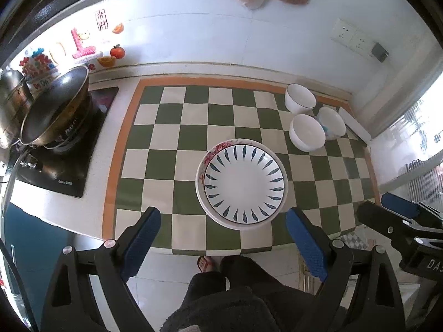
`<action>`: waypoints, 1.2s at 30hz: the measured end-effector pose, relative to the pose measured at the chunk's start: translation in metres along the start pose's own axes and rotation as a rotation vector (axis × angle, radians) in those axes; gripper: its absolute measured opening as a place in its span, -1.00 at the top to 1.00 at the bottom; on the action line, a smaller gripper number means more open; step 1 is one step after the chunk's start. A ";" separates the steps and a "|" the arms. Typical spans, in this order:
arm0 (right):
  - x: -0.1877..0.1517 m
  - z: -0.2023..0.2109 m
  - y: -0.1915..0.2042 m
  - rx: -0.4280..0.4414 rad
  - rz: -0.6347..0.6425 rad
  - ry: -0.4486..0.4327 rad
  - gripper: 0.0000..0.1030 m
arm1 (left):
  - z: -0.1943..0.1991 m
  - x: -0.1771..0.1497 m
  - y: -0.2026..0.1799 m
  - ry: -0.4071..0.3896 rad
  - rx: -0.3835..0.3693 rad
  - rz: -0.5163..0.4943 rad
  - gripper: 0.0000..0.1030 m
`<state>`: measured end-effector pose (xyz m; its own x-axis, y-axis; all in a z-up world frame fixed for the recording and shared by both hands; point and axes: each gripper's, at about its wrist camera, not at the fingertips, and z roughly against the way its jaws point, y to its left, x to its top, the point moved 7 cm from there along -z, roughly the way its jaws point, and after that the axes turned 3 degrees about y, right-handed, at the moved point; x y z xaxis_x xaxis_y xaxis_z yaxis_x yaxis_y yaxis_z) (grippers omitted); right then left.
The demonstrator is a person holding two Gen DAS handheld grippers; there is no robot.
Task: Organize plates and bowls
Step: 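Lower the plate stack onto the checkered cloth and open both grippers, then move both grippers toward the white bowls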
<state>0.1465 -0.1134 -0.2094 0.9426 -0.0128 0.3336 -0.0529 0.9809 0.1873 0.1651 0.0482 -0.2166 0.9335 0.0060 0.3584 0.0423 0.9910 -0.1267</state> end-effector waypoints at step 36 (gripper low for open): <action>0.134 -0.177 -0.243 0.019 -0.378 0.132 -0.51 | -0.244 0.168 -0.128 0.259 -0.076 -0.043 -0.58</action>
<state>0.3443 -0.3194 -0.3733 0.9310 -0.3459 0.1164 0.3009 0.9079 0.2918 0.4029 -0.1098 -0.3658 0.9899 -0.0795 0.1176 0.1010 0.9767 -0.1891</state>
